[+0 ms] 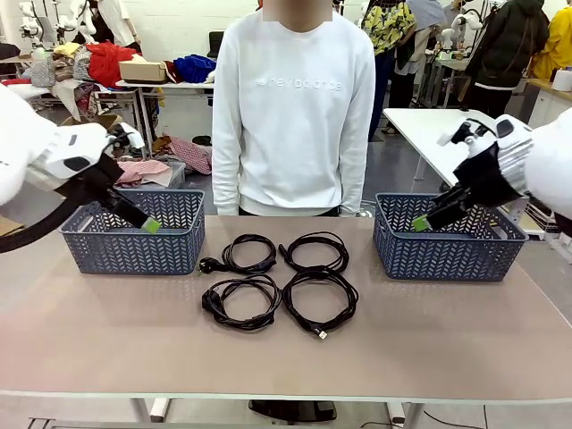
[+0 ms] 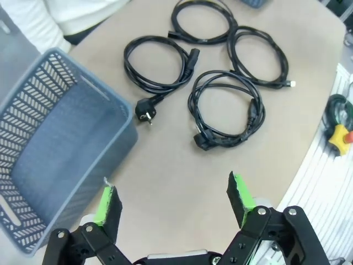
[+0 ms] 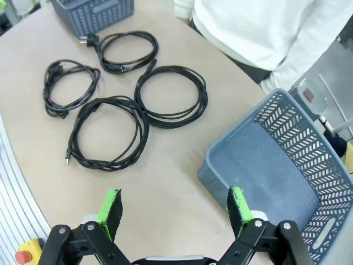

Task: Organize the cables according to human instructions.
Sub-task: Pick up a bundle of cables and place it in the basket indicated by the human.

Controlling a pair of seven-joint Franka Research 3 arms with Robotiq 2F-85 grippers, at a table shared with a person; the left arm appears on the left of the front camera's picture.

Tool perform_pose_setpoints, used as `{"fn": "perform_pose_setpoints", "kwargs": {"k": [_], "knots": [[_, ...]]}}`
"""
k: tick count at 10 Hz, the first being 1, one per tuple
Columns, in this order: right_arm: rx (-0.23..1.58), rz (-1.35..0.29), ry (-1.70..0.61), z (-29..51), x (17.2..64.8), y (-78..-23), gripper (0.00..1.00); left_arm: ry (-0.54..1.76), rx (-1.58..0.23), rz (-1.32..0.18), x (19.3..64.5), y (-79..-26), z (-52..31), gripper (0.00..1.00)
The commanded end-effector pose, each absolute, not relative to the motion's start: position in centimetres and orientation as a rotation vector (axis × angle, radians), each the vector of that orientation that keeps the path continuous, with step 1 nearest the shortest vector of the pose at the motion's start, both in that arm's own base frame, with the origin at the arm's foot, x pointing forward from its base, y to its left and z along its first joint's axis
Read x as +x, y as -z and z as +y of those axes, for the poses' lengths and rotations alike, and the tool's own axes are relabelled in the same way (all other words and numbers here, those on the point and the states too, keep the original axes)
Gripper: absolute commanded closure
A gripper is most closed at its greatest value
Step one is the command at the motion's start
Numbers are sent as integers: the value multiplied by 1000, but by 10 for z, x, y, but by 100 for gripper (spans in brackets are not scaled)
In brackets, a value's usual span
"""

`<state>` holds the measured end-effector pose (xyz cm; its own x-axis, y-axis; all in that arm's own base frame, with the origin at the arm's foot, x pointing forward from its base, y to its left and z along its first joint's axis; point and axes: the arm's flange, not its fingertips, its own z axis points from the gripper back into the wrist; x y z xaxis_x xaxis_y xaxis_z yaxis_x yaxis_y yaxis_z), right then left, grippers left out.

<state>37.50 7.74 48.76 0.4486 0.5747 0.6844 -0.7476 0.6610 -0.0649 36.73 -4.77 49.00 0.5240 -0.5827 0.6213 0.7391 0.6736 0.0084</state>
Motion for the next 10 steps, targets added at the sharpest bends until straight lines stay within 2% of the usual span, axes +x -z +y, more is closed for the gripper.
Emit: {"fn": "perform_pose_setpoints", "kwargs": {"k": [1, 8, 9, 10], "knots": [[328, -772, -863, 57, 343, -462, 0, 830, -315, -630, 375, -495, -28, 0], [355, -793, -812, 39, 337, -460, 0, 801, -296, -647, 376, -518, -14, 0], [340, -783, -799, 41, 373, -496, 0, 801, -296, -647, 376, -518, -14, 0], [340, -783, -799, 41, 373, -496, 0, 801, -296, -647, 376, -518, -14, 0]]}}
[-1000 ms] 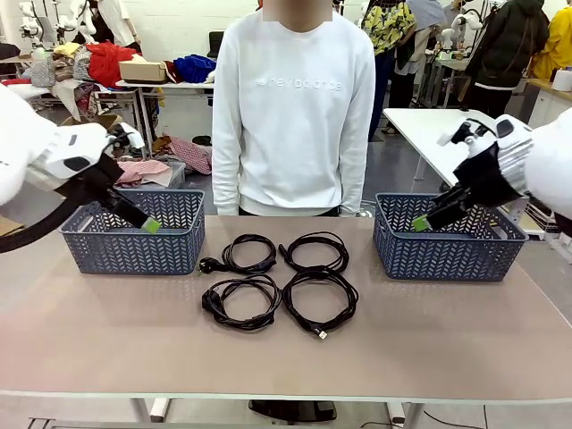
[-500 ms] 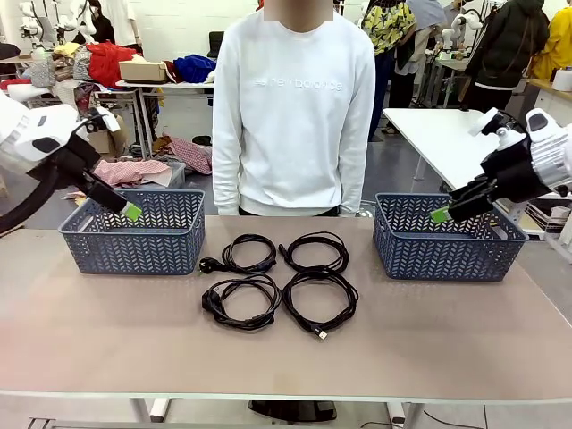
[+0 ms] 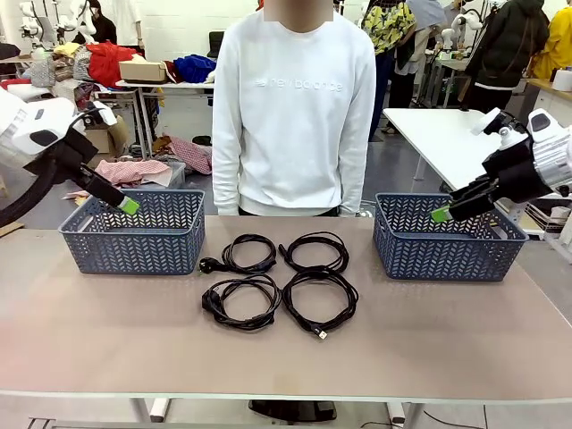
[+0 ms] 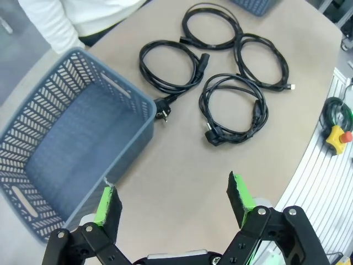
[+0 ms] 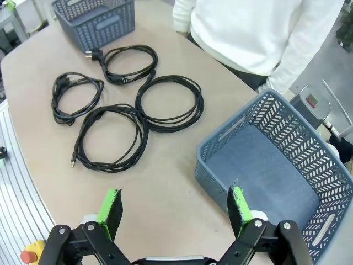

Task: Organize the cables according to human instructions.
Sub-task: Pick up a bundle of cables and place it in the basket indicated by the human.

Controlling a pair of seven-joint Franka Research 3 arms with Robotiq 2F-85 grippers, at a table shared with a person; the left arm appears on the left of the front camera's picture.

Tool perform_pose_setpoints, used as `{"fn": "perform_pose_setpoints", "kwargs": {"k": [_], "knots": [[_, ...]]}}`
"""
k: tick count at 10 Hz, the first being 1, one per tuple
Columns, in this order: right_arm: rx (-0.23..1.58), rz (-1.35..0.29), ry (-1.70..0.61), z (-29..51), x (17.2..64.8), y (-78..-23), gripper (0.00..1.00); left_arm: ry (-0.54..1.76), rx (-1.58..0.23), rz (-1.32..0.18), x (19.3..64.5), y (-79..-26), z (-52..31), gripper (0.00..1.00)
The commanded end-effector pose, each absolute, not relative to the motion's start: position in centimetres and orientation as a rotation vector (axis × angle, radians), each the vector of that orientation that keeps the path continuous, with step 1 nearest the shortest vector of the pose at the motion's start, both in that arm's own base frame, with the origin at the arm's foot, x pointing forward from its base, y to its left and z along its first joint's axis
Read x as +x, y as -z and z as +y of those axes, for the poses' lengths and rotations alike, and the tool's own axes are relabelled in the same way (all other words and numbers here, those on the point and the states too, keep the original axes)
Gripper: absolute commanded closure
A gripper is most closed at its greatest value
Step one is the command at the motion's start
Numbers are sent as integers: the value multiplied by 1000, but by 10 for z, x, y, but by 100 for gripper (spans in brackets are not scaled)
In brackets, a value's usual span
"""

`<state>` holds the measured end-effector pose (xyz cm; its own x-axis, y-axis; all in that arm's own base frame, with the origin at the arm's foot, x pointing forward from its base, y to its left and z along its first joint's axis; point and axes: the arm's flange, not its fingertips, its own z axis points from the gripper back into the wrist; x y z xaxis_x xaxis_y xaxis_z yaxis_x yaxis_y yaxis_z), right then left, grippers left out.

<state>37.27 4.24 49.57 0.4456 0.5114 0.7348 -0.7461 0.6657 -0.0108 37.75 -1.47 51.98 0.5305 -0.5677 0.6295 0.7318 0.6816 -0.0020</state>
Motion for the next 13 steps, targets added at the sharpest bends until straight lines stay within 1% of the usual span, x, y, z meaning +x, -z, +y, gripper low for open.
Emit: {"fn": "perform_pose_setpoints", "kwargs": {"k": [1, 13], "knots": [[340, -783, -799, 41, 373, -496, 0, 801, -296, -647, 376, -518, -14, 0], [340, -783, -799, 41, 373, -496, 0, 801, -296, -647, 376, -518, -14, 0]]}}
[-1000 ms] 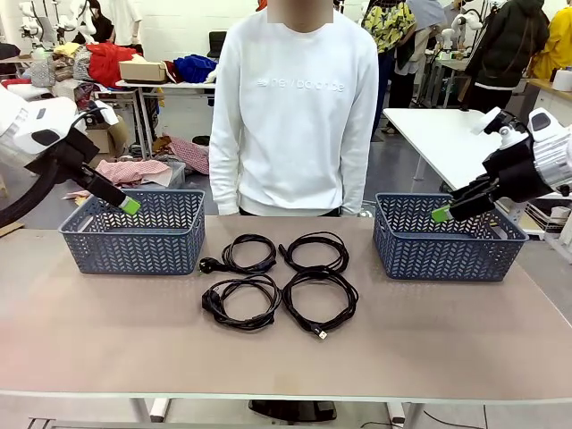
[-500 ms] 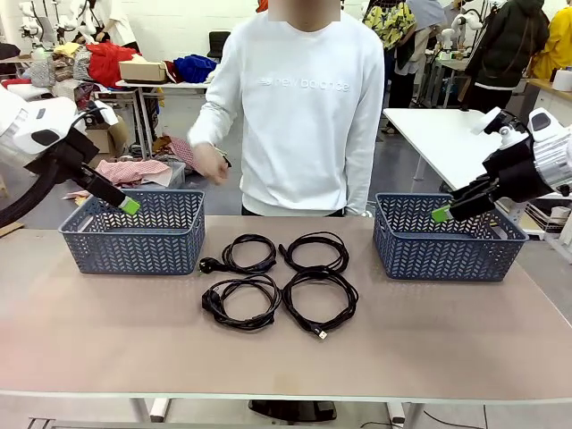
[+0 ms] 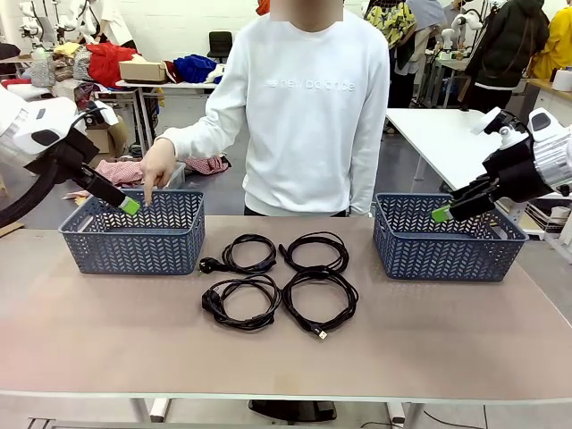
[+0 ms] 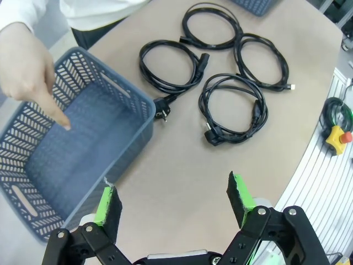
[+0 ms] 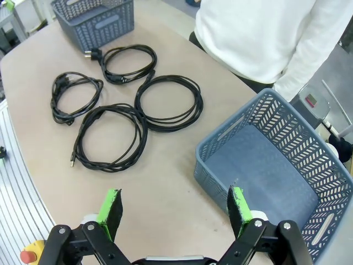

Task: Organize the cables according to human instructions.
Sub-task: Pick up a bundle of cables and place it in the basket indicated by the human.

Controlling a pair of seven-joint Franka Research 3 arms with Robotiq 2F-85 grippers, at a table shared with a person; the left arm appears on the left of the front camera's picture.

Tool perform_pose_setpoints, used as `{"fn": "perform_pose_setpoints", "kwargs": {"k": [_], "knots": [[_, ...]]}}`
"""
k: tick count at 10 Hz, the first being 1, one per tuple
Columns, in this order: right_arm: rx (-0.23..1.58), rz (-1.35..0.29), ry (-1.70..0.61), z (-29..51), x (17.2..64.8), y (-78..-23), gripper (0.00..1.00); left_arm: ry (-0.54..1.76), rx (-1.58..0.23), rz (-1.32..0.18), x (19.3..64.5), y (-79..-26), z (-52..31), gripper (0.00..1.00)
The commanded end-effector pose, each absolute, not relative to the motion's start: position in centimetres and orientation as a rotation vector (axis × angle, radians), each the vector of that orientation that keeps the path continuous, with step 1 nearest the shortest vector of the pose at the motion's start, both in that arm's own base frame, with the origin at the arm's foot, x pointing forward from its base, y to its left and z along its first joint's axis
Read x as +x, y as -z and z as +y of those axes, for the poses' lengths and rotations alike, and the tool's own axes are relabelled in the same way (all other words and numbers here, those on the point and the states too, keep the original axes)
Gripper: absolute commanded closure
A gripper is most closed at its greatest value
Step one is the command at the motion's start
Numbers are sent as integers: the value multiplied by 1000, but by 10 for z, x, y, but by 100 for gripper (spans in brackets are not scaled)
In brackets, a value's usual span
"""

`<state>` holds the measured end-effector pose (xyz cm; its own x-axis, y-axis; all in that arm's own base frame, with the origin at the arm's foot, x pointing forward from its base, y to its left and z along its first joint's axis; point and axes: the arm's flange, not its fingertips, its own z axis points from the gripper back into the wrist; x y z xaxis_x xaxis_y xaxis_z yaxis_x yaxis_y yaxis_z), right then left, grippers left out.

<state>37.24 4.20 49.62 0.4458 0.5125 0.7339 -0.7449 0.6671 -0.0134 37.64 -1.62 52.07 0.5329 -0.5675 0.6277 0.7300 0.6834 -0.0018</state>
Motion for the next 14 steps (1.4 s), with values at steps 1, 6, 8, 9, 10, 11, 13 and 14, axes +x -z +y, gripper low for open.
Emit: {"fn": "perform_pose_setpoints", "kwargs": {"k": [1, 6, 8, 9, 10, 11, 13, 14], "knots": [[340, -783, -799, 41, 373, -496, 0, 801, -296, -647, 376, -518, -14, 0], [340, -783, -799, 41, 373, -496, 0, 801, -296, -647, 376, -518, -14, 0], [340, -783, -799, 41, 373, -496, 0, 801, -296, -647, 376, -518, -14, 0], [340, -783, -799, 41, 373, -496, 0, 786, -279, -639, 376, -521, -16, 0], [340, -783, -799, 41, 373, -496, 0, 849, -247, -621, 380, -526, -29, 0], [340, -783, -799, 41, 373, -496, 0, 913, -211, -607, 385, -530, -44, 0], [340, -783, -799, 41, 373, -496, 0, 1048, -154, -552, 397, -531, -82, 0], [340, -783, -799, 41, 373, -496, 0, 1119, -131, -516, 401, -528, -104, 0]]}}
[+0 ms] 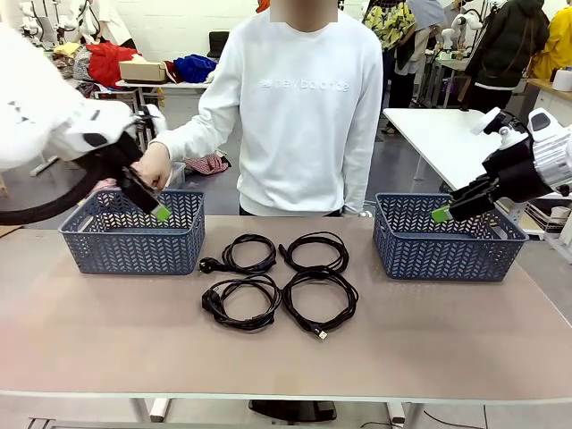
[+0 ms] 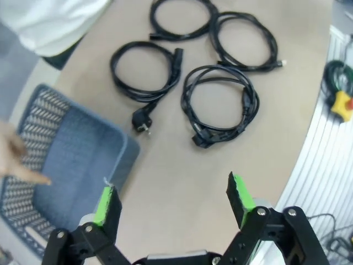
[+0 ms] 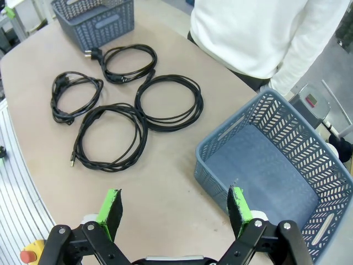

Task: Organize the cables according to human instructions.
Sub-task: Pick up a bundle of cables and place it in the basket indicated by the human.

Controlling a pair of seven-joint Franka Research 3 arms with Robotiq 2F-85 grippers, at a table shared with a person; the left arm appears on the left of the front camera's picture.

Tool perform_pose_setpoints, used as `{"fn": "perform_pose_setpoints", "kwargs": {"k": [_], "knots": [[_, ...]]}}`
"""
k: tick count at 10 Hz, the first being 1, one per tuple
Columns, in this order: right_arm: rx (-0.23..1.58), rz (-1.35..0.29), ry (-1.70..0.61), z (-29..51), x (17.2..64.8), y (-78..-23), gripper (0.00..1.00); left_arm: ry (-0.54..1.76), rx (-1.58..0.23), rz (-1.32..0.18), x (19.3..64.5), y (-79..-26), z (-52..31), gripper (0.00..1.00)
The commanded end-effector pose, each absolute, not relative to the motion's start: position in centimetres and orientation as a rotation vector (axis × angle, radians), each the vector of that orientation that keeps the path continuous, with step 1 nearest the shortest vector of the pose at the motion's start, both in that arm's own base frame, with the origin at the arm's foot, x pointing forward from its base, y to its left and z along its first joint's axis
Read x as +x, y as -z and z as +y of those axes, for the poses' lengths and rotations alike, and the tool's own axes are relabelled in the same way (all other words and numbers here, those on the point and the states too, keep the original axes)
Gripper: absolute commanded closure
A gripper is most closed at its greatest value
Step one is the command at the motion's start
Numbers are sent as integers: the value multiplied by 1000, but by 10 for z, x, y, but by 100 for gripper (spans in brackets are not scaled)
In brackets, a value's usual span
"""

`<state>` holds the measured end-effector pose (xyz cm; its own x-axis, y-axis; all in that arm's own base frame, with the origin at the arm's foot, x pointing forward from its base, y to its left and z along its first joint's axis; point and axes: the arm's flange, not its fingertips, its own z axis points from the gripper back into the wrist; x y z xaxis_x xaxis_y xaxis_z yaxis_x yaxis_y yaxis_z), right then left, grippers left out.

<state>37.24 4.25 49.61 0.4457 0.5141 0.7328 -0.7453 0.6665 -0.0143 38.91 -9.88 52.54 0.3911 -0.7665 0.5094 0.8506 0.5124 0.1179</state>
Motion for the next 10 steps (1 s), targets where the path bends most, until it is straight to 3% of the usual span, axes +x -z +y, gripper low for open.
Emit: {"fn": "perform_pose_setpoints", "kwargs": {"k": [1, 5, 10], "knots": [[340, -783, -799, 41, 373, -496, 0, 1203, -120, -457, 405, -520, -129, 0], [340, -783, -799, 41, 373, -496, 0, 1413, -102, -259, 403, -477, -202, 0], [340, -783, -799, 41, 373, -496, 0, 1492, -126, -183, 388, -443, -226, 0]]}}
